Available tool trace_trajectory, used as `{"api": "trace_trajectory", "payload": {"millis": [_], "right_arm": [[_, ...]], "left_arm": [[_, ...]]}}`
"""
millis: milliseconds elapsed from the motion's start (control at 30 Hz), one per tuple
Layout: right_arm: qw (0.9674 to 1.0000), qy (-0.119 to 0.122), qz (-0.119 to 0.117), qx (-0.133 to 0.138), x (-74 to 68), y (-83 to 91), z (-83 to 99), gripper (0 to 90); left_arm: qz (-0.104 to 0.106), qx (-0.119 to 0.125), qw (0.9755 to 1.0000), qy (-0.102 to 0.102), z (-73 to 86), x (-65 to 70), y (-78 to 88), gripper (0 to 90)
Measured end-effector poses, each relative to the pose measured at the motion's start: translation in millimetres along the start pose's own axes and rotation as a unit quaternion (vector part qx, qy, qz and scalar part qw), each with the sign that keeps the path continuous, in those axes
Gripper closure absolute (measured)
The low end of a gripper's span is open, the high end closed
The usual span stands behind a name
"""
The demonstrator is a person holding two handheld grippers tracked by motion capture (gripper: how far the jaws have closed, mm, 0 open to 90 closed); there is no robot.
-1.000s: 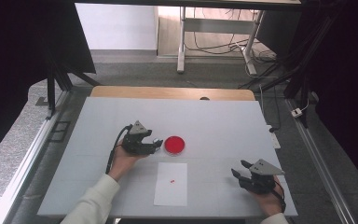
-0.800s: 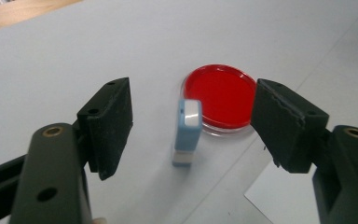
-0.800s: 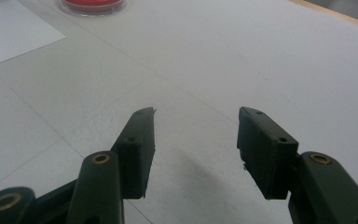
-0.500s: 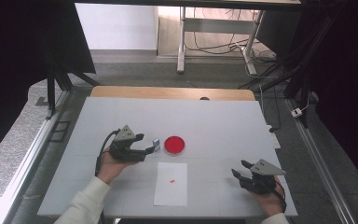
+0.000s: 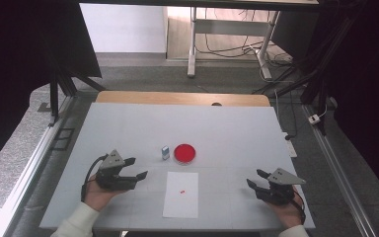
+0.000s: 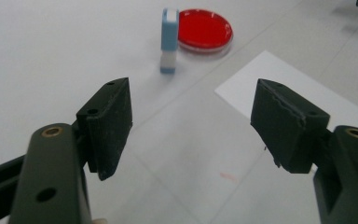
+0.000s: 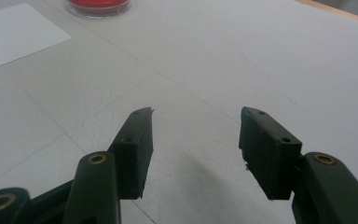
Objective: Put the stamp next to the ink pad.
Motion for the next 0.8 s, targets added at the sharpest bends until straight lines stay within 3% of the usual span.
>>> {"api": "trace_trajectory", "payload": {"millis": [333,800], "right_arm": [[1.0000,-0.001,0.000,-0.006,2.1,-2.5,0.8,43.2],[1.0000,0.000,-0.004,-0.001,1.5,-2.6,0.6,43.3]], "left_arm": [[-0.006,-0.009,0.9999,0.000,21.7,5.6,13.9,29.3],[-0.008,-0.013,0.9999,-0.002,25.2,4.5,14.0,29.3]]}}
Point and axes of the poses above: each handheld gripper's, and its own axes: y roughly backward along the jaws, z roughly out of its underside, x roughly to its right, the point moved 2 cm from there along -y, roughly forward along the jaws, and after that the axes turned 4 degrees about -y, right-handed, at the moved point
